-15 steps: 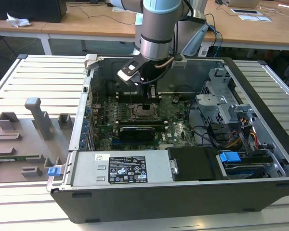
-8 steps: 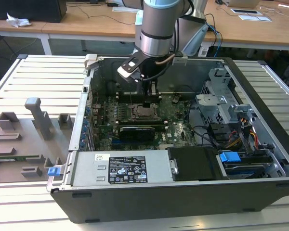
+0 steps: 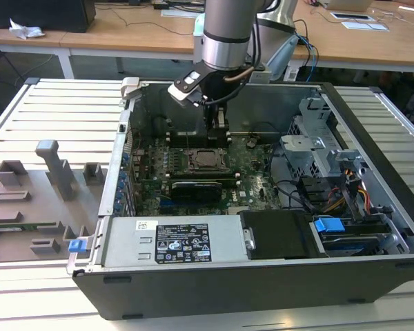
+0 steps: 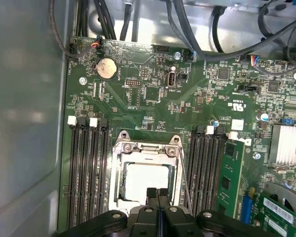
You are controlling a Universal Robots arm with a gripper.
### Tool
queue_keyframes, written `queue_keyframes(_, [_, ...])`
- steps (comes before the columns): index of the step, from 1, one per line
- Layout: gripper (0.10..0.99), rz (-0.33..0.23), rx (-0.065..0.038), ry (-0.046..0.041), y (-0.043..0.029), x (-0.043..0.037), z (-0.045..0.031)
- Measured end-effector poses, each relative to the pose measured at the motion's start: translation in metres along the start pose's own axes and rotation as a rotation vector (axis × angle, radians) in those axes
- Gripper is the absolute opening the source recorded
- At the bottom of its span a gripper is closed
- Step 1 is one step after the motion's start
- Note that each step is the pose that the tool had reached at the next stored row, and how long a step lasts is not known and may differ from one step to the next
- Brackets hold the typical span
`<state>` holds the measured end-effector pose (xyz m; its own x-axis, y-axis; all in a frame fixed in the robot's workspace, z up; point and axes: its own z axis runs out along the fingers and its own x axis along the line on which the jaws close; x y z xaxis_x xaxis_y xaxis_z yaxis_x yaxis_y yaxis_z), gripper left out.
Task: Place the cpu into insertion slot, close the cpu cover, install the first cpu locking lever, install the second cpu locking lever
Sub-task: 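Close the cpu cover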
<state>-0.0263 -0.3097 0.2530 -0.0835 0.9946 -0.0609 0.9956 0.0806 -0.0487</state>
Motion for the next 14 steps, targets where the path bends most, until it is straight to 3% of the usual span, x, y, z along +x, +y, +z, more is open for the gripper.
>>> queue_keyframes(3, [0.106,0.000,0.000,0.0000,-0.0002,-0.0003,-0.0045])
queue_keyframes(14, [0.106,0.000,0.000,0.0000,-0.0002,-0.0003,-0.0049])
